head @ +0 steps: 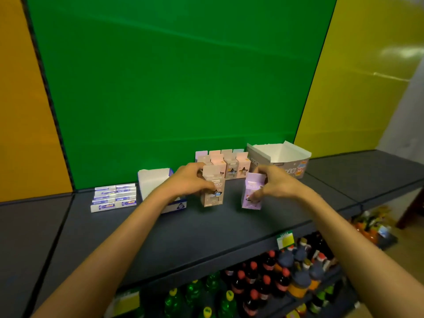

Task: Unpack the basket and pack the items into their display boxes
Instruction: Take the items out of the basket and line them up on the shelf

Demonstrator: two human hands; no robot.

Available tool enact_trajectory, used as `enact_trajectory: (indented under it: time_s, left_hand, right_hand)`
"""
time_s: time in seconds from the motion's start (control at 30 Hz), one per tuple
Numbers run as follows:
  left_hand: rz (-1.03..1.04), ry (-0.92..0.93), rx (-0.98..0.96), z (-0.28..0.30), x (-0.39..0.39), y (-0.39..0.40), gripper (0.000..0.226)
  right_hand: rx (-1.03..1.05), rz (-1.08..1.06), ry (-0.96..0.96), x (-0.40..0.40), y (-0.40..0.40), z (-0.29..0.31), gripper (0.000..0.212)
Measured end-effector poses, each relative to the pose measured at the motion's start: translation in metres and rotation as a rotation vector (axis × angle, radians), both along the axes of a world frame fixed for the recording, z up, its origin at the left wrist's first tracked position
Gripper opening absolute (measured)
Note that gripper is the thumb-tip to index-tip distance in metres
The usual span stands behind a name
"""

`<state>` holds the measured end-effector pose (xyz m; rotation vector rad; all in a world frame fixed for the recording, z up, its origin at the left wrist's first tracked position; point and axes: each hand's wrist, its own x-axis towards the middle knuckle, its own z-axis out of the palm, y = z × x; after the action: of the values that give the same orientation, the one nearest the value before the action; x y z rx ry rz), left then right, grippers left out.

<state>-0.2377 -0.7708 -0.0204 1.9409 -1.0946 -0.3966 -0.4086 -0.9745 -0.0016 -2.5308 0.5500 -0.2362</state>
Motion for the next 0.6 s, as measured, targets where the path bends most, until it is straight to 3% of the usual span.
enact_trajectory:
  time_s: [0.13,0.27,0.6]
  left_hand:
    - [0.066,-0.191,0.068,0.001,0.015,-0.035,0.04]
    - [0.124,-0.261,0.115,-0.004,0.019,-0.068,0.041]
    - [0.267,-0.477,0.248,-0.014,0.024,-0.14,0.054]
  right_hand:
    - [-0.329,0.023,0.1,0.027,-0.033,0.001,0.051]
    - [-0.672,0.024,0.153,0.05,-0.062,-0.002,0.056]
    - [-0.8,0.138,0.117,0.096,-0.12,-0.006,0.054]
